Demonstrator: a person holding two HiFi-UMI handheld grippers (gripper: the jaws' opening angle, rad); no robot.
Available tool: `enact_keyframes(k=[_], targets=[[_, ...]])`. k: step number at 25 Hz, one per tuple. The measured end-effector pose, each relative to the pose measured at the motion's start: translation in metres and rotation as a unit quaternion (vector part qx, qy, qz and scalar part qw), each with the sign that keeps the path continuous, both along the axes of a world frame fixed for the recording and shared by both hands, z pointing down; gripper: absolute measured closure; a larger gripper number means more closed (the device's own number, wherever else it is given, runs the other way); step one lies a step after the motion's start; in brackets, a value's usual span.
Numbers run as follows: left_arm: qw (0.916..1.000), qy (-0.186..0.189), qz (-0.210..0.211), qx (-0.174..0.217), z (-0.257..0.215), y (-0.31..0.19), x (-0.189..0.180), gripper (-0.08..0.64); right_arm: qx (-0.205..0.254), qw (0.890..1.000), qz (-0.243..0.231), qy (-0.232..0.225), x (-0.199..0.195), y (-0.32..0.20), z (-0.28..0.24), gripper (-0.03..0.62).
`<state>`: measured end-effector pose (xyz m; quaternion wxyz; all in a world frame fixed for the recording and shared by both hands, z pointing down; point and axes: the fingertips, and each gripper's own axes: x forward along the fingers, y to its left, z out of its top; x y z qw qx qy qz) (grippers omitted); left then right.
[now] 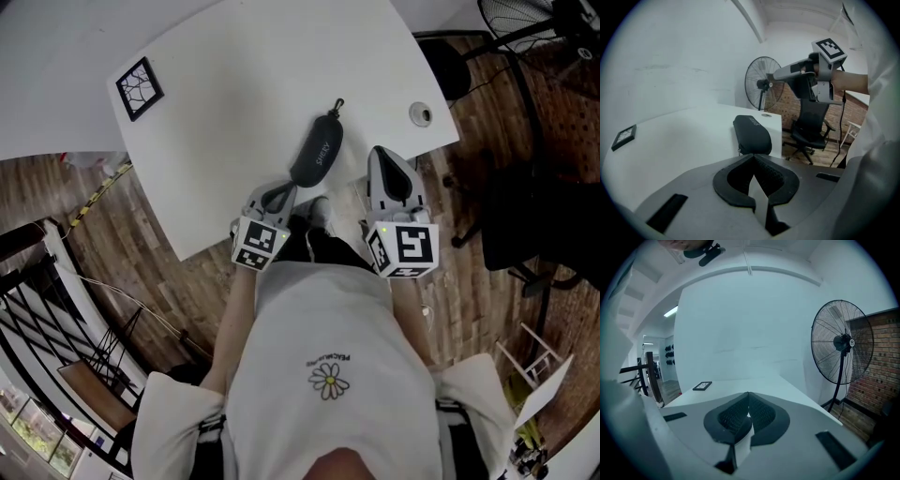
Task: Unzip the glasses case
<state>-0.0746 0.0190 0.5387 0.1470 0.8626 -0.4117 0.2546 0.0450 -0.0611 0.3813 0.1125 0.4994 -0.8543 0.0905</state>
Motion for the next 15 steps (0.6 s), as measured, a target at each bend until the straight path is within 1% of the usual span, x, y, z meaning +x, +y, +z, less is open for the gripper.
enact_keyframes(k=[8,11,15], targets=[[0.9964,0.011,0.084,-0.009,0.002,-0.002,0.062,0.548,-0.002,1.0,0.026,0.007,0.02,0.004,0.002,0.584],[0.9932,0.014,0.115,-0.007,0.0,-0.001,0.078,0.548,0.0,0.999,0.044,0.009,0.031,0.009,-0.001,0.584],[0.9894,0.016,0.144,-0.006,0.001,-0.006,0.096,0.548,-0.002,0.997,0.075,0.013,0.052,0.012,0.0,0.584]])
